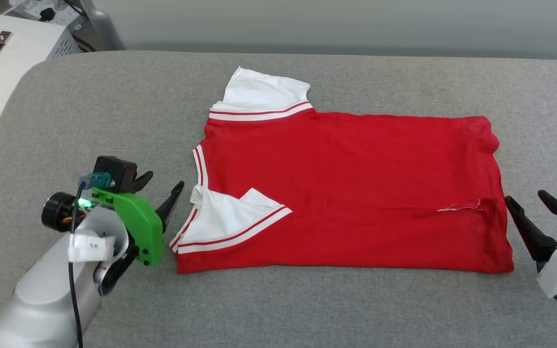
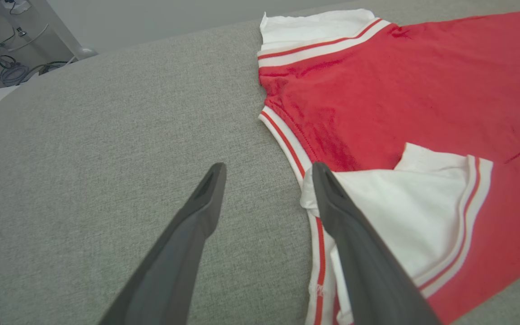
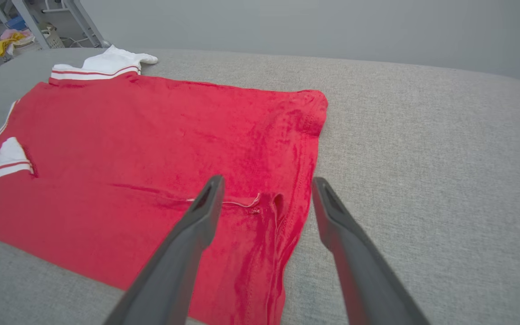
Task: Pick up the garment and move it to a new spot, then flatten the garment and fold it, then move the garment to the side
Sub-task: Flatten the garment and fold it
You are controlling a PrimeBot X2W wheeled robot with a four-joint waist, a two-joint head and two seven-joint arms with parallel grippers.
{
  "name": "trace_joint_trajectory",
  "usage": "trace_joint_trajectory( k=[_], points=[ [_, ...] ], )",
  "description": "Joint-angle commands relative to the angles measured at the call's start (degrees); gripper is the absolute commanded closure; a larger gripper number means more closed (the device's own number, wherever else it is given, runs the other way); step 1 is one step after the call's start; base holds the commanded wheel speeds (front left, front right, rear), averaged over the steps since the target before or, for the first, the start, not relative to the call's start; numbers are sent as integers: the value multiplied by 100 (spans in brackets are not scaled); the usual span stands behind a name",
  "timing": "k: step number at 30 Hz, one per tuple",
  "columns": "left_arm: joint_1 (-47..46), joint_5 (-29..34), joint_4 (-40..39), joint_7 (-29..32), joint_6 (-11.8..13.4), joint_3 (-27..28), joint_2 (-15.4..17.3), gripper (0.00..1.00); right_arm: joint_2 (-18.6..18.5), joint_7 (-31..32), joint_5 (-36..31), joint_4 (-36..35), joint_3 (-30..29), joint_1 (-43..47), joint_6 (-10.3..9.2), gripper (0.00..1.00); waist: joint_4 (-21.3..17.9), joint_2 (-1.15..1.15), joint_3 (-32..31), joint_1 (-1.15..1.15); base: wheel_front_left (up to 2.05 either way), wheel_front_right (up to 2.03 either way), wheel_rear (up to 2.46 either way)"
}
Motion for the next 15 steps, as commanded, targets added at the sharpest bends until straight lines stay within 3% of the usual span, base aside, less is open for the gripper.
trace_joint_trajectory(
  k=[1,3,4,7,11,15],
  points=[
    [-191,-189,-188,355,-16,-64,114,0,16,68,-117,-124,-110,110,-4,0,72,0,-81,0,0,0,0],
    [-320,-459,-488,934,-16,-144,265,0,81,181,-213,-267,-255,193,-4,0,97,0,-94,0,0,0,0],
    [-499,-943,-846,1857,-16,-234,397,0,179,322,-331,-418,-423,284,-4,0,137,0,-93,0,0,0,0],
    [-659,-1317,-1052,2861,-16,-412,489,0,272,442,-465,-537,-524,328,-4,0,156,0,-53,0,0,0,0],
    [-779,-1648,-1216,3766,-16,-615,533,0,389,564,-572,-664,-541,274,-4,0,110,0,41,0,0,0,0],
    [-779,-1766,-1180,4216,-16,-762,566,0,458,631,-629,-712,-497,137,-4,0,14,0,172,0,0,0,0]
  ],
)
